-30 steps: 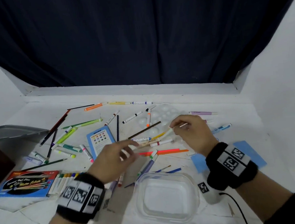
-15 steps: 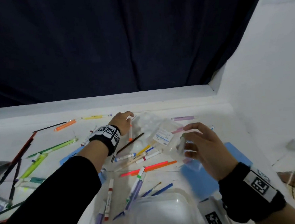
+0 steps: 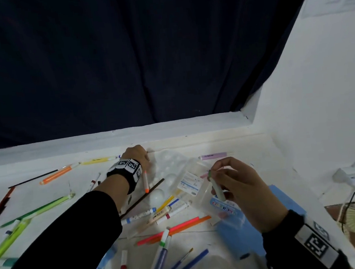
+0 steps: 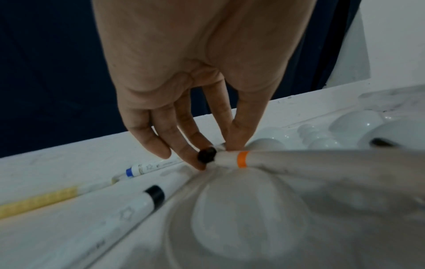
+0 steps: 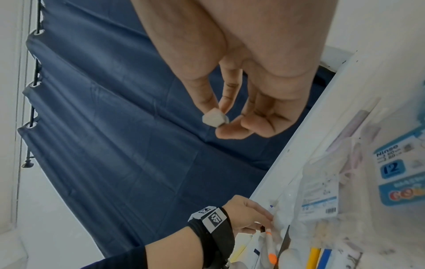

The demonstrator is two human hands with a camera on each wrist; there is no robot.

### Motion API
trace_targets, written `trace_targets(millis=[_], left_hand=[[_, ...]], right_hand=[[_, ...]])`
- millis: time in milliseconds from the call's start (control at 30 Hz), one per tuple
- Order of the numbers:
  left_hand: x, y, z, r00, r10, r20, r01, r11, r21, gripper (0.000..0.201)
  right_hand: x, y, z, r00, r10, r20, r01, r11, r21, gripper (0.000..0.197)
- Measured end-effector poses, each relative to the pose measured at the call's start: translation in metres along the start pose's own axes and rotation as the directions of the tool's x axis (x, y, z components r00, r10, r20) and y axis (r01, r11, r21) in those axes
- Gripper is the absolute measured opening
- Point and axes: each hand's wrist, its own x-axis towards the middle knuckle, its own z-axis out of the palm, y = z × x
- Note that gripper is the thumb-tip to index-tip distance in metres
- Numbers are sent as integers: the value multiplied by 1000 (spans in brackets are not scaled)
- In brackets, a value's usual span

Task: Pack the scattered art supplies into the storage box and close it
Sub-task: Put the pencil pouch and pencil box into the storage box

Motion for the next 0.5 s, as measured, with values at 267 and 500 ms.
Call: trace_targets(millis=[267,500], left_hand=[[-46,-11,-22,974,5,-228,-84,937,-339,21],[-194,-14,-55,950,25,-312,-275,539,-796,26]], right_hand=[[-17,-5,2,999,37,-16,-37,999,-1,8],[-40,-19,7,993,25,114,-40,990,135,23]])
